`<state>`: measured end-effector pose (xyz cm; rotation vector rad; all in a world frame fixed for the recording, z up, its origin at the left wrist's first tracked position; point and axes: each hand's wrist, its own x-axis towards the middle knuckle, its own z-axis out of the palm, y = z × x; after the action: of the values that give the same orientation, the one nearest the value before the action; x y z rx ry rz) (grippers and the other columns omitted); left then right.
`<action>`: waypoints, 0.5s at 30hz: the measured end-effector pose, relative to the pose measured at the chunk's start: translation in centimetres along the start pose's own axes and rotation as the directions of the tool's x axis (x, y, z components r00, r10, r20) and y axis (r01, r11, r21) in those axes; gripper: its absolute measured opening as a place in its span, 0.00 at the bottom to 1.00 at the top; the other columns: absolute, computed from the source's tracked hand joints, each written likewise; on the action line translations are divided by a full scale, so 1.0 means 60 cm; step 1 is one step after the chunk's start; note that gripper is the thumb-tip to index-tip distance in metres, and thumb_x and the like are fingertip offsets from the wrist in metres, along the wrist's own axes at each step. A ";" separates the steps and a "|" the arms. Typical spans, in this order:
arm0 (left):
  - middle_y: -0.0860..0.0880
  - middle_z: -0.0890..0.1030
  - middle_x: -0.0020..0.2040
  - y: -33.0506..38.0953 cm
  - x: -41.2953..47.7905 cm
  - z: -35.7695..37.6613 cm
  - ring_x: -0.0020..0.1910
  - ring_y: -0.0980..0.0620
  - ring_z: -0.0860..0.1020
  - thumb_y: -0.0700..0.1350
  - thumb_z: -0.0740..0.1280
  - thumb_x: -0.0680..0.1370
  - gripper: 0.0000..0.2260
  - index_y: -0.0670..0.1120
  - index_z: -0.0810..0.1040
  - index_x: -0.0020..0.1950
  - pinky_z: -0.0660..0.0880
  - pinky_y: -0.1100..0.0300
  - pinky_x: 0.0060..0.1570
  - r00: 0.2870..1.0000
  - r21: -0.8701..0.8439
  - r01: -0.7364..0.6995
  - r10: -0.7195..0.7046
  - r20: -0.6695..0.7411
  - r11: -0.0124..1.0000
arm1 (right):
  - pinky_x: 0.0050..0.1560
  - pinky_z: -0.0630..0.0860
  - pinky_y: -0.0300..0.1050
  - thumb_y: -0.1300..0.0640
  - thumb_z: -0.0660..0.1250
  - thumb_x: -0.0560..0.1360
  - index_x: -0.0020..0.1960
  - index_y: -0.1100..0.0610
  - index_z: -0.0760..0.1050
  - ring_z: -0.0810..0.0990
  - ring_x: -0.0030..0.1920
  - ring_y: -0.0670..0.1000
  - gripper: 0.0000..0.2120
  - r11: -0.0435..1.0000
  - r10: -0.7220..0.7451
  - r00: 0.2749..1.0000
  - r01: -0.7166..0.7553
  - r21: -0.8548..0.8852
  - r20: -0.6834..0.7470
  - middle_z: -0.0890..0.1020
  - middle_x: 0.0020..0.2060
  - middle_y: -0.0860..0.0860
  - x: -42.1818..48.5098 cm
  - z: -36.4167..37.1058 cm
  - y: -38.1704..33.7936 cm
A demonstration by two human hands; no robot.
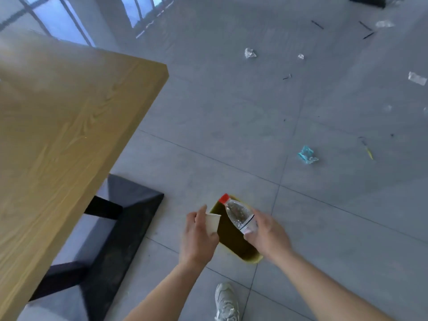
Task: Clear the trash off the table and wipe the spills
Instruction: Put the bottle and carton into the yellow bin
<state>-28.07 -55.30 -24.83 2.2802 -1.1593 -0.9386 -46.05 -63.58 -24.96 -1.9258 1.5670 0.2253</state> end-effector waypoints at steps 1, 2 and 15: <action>0.52 0.68 0.65 -0.013 0.016 0.027 0.54 0.54 0.70 0.48 0.71 0.72 0.34 0.57 0.59 0.74 0.72 0.60 0.50 1.000 -0.010 0.014 -0.014 0.010 1.000 | 0.58 0.74 0.48 0.48 0.68 0.72 0.73 0.50 0.64 0.74 0.63 0.56 0.31 1.000 0.025 1.000 -0.025 0.016 0.009 0.75 0.65 0.53 0.017 0.016 0.013; 0.52 0.68 0.64 -0.025 0.031 0.053 0.54 0.54 0.70 0.48 0.72 0.72 0.34 0.57 0.60 0.74 0.71 0.61 0.50 1.000 -0.022 0.024 -0.024 0.014 0.999 | 0.56 0.75 0.49 0.48 0.68 0.72 0.71 0.50 0.65 0.75 0.61 0.56 0.29 0.998 0.051 0.999 -0.051 0.033 0.012 0.76 0.63 0.53 0.033 0.035 0.027; 0.49 0.68 0.68 -0.136 0.170 0.303 0.60 0.45 0.73 0.46 0.71 0.71 0.38 0.53 0.53 0.76 0.78 0.49 0.55 0.968 0.102 0.219 -0.229 0.101 0.970 | 0.48 0.78 0.50 0.40 0.65 0.73 0.59 0.51 0.66 0.79 0.52 0.57 0.22 0.959 0.283 0.944 -0.281 -0.039 0.171 0.80 0.53 0.52 0.194 0.249 0.165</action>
<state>-32.46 -60.10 -46.22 2.5000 -1.0211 -1.1318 -48.23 -65.45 -46.15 -1.6361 1.7191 0.5146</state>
